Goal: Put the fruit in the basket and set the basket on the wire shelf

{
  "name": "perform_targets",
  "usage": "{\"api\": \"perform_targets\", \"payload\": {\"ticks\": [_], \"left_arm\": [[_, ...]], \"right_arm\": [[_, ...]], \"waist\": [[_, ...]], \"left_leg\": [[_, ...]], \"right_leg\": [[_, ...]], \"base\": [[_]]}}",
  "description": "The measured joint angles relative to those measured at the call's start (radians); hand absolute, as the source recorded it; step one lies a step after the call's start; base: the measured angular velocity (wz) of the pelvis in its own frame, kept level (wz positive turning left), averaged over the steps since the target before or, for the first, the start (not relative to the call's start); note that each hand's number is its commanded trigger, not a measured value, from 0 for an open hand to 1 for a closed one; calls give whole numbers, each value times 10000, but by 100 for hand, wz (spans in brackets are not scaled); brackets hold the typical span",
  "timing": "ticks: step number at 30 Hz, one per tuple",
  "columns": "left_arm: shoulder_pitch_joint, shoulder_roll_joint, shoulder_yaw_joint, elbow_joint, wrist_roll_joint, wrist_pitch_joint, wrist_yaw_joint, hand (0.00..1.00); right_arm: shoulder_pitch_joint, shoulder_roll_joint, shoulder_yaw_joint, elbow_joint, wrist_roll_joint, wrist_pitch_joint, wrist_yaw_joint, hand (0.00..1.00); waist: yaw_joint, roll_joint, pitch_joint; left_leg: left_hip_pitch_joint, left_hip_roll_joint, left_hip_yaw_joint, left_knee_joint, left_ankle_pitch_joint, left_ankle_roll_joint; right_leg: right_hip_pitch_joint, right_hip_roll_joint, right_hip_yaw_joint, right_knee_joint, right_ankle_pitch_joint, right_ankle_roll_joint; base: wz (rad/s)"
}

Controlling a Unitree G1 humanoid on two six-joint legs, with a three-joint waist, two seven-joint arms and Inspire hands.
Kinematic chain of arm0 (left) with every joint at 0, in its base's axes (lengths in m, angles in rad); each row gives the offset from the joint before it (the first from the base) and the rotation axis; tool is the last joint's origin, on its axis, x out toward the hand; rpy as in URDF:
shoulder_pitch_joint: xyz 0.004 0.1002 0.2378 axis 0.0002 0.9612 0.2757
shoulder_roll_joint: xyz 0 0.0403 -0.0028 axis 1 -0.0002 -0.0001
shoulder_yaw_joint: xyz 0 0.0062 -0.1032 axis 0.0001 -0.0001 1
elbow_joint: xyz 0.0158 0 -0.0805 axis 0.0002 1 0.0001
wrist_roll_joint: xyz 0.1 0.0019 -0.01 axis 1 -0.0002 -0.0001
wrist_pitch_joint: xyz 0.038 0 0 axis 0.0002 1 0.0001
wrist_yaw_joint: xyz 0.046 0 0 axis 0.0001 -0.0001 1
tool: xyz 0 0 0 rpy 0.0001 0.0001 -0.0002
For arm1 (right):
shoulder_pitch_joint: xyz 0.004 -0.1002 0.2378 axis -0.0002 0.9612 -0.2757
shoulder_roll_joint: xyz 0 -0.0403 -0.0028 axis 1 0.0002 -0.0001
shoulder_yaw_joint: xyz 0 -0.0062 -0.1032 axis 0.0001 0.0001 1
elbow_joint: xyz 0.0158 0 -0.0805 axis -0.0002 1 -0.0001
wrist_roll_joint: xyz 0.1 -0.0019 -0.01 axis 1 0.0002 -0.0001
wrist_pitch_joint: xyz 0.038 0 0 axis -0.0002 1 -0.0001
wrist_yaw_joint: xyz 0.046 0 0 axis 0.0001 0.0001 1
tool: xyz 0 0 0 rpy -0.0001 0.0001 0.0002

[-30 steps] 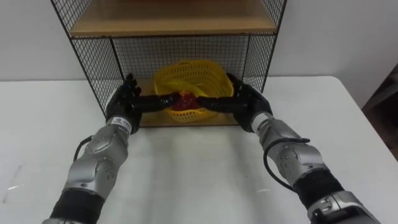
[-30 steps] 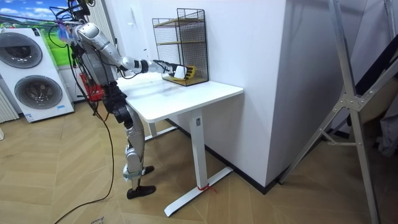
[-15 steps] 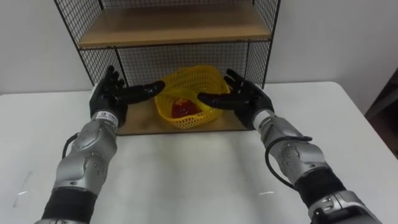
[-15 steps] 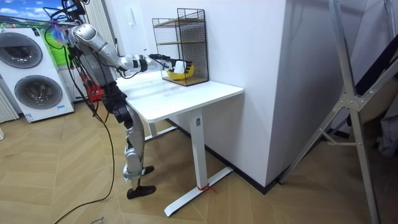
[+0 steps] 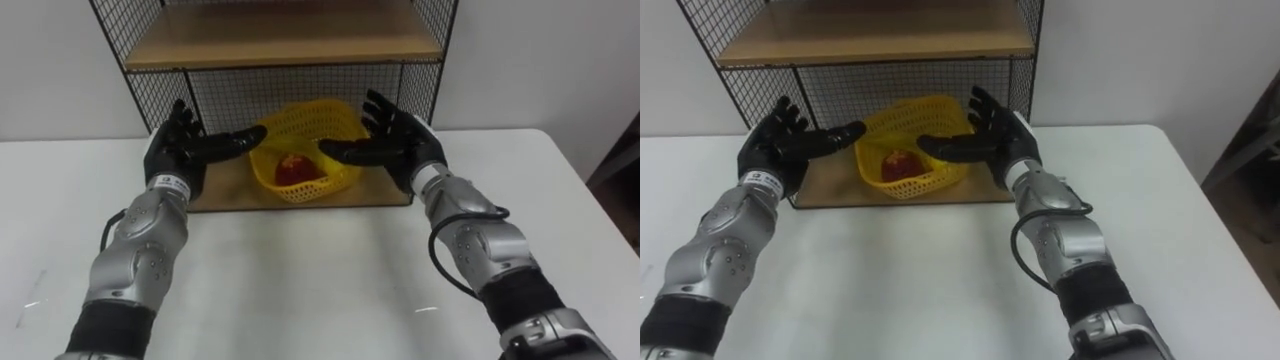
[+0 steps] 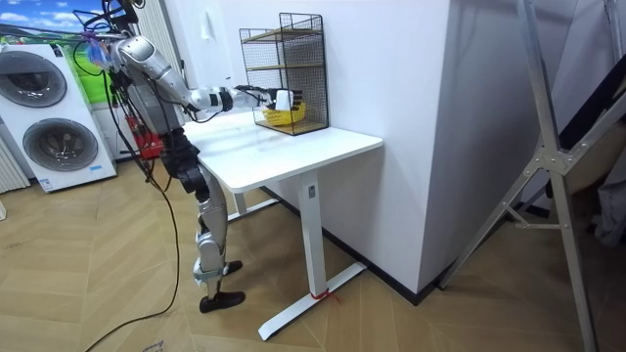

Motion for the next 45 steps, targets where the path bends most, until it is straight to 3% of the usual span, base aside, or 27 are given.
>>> {"api": "perform_targets", "payload": {"ticks": [3,8,12,14,18,22,25,31,37,42,45], "left_arm": [[377,-6,-59,-743,679,-22,-1,0],[967,-47,-322,-1570,716,-158,-102,0],[1197,-98,-389,-1738,719,-250,-263,0],[1475,-164,-423,-2407,848,-270,-313,0],[2123,-324,-553,-3311,936,-644,-485,0],[2556,-330,-746,-3600,1075,-660,-637,0],[2788,-319,-865,-3903,1126,-670,-833,0],[3776,-323,-987,-4551,1110,-1373,-1288,0],[4710,-294,-1081,-4737,998,-1729,-1302,0],[5093,-287,-1100,-4735,893,-1884,-1344,0],[5481,-272,-1180,-4742,691,-2296,-1349,0]], "right_arm": [[406,10,-7,-276,-494,-10,64,0],[1544,9,6,-1396,-978,-9,-38,0],[1620,-53,-44,-1642,-1205,-12,-333,0],[1755,-32,-89,-2040,-1508,-25,-318,0],[2562,-18,-108,-3097,-1521,-326,-316,0],[3352,-35,-119,-3743,-1503,-435,-323,0],[3769,-86,-188,-4264,-1672,-481,-345,0],[4356,-86,-276,-5134,-1980,-923,-299,0],[4933,-71,-392,-5534,-2390,-1254,-230,0],[5668,-84,-404,-5667,-2796,-1486,-115,0],[6210,-117,-414,-5971,-2780,-1502,-80,0]], "waist": [[-49,-1,-3],[-34,-3,-6],[-95,-9,-11],[-199,-46,-33],[-213,-58,-41],[-229,-117,-98],[-258,-120,-97],[-330,-59,-53],[-352,-40,-46],[-338,-99,-12],[-321,-153,-20]], "left_leg": [[13,6,10,-26,8,1],[6,13,74,-161,101,1],[-4,14,194,-165,100,1],[-34,20,261,-211,106,2],[34,43,342,-334,177,17],[137,80,374,-393,172,14],[139,64,393,-397,169,20],[132,77,452,-460,171,22],[32,21,461,-467,169,20],[-33,23,478,-481,171,21],[-142,25,475,-477,170,20]], "right_leg": [[22,33,52,-118,25,14],[-134,26,147,-107,64,9],[-183,50,279,-111,87,9],[-277,47,313,-113,110,8],[-273,17,301,-113,165,-13],[-246,2,337,-111,87,37],[-259,23,486,-101,101,42],[-248,38,552,-109,120,51],[-393,47,552,-116,73,116],[-500,63,584,-98,112,55],[-593,49,580,-90,107,60]], "base": [[0],[-3],[-10],[-8],[-7],[-2],[-1],[-2],[0],[0],[0]]}}
